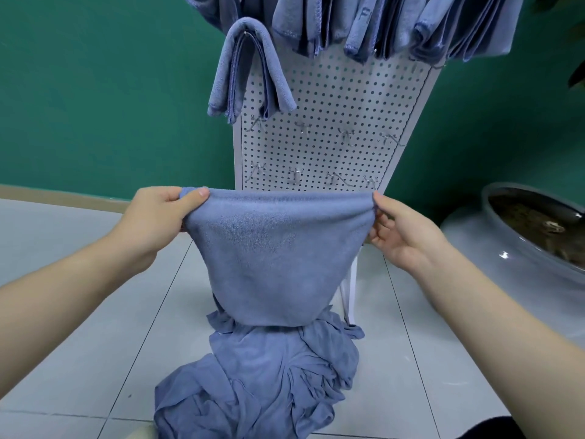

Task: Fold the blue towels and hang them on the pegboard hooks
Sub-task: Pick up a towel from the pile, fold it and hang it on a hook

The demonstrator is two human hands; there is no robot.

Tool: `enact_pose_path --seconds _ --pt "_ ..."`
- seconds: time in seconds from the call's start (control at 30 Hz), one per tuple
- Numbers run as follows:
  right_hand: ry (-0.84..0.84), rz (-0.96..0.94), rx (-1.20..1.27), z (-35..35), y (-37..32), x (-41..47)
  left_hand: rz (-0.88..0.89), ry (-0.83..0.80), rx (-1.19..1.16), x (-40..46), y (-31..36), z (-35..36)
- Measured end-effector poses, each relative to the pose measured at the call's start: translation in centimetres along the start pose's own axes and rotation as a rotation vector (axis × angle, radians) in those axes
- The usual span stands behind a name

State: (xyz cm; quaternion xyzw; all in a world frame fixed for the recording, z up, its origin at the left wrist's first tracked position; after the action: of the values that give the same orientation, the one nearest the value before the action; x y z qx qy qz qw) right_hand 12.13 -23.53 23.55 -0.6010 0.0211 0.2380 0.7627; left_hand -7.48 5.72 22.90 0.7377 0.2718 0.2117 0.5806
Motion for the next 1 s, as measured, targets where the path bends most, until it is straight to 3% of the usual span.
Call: enact_pose_path --seconds 0.13,0.27,0.47,0.57,0.77,0.9,1.0 --pt "0.012 -0.107 -0.127 0.0 -0.3 0.0 -0.21 -0.213 -0.294 -0.3 0.5 0.4" --pt "0.056 -0.252 -0.288 -0.3 -0.7 0.0 -0.135 -0.343 -0.289 -0.9 1.3 0.5" --pt "0.11 -0.284 -0.394 -0.5 -1.1 0.2 -0.028 -0.095 -0.132 -0.7 0.9 0.3" --pt "0.124 -0.127 -0.32 -0.5 -1.0 0.6 0.022 -0.013 -0.078 -0.6 0.7 0.4" --pt "-0.082 0.191 -0.069 -0.4 -1.3 0.0 0.041 0.031 -0.102 -0.5 0.4 0.2" --pt "-0.083 0.155 -0.136 -0.5 -0.8 0.4 0.006 0.011 -0.249 -0.5 0.7 -0.1" --pt "-0.013 -0.036 -0.277 -0.6 -0.5 1.1 0.054 -0.009 -0.26 -0.6 1.0 -0.1"
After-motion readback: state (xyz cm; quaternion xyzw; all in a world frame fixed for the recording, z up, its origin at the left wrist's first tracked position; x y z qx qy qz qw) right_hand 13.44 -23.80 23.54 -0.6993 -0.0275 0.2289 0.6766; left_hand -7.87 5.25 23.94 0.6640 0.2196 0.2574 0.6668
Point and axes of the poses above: each hand's wrist, its own x-axis towards the middle knuckle, its own z-axis out of the palm, y = z × x, the point moved 1 cm from there along x, towards the middle knuckle, and after that the axes turned 2 degrees about -y, right-handed, at the moved point
